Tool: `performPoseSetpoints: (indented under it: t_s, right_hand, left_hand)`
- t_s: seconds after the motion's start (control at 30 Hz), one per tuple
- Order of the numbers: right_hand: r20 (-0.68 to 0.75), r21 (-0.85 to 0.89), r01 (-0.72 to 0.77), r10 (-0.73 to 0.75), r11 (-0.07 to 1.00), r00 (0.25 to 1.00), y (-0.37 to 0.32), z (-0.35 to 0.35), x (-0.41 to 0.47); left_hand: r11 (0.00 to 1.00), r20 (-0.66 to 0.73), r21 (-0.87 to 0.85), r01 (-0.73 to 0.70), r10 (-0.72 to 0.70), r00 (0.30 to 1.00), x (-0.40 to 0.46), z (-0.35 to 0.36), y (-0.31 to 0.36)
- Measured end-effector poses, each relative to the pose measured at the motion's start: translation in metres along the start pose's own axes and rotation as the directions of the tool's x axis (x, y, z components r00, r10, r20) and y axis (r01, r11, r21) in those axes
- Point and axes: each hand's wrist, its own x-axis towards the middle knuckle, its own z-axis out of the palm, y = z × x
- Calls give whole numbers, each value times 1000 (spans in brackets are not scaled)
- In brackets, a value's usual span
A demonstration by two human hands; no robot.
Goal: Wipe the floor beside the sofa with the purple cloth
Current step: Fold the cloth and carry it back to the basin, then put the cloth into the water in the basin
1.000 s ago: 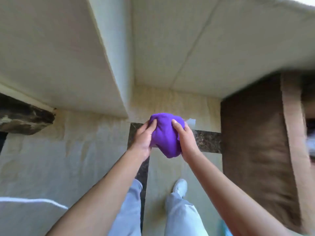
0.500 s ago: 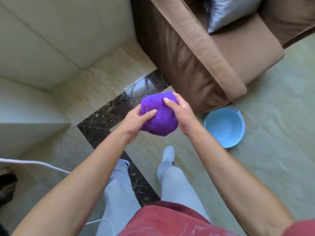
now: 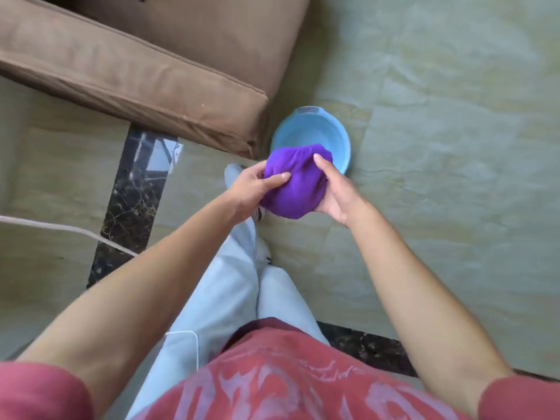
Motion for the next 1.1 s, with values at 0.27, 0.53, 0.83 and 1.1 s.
performPoseSetpoints:
  t_s: [0.27,0.53,0.83,1.1]
  right_hand:
    - [-320,81,84,-54,993,946,-49,-70,50]
    - [-426,54,28,-2,998,905,-37,-126,190]
    - [-537,-421,-183,-81,889,840,32,-193,405]
    - [-513,-476,-204,-81,856,855,99,-228,522]
  left_hand:
    - [978,0,143,153,-155,988,113,36,54]
    - [910,-238,348,225,-147,960,251,40,15]
    - [884,-410,294,364,-227,884,435,3,-137]
    - [837,-432,398,376,-190,882,536,-27,-219]
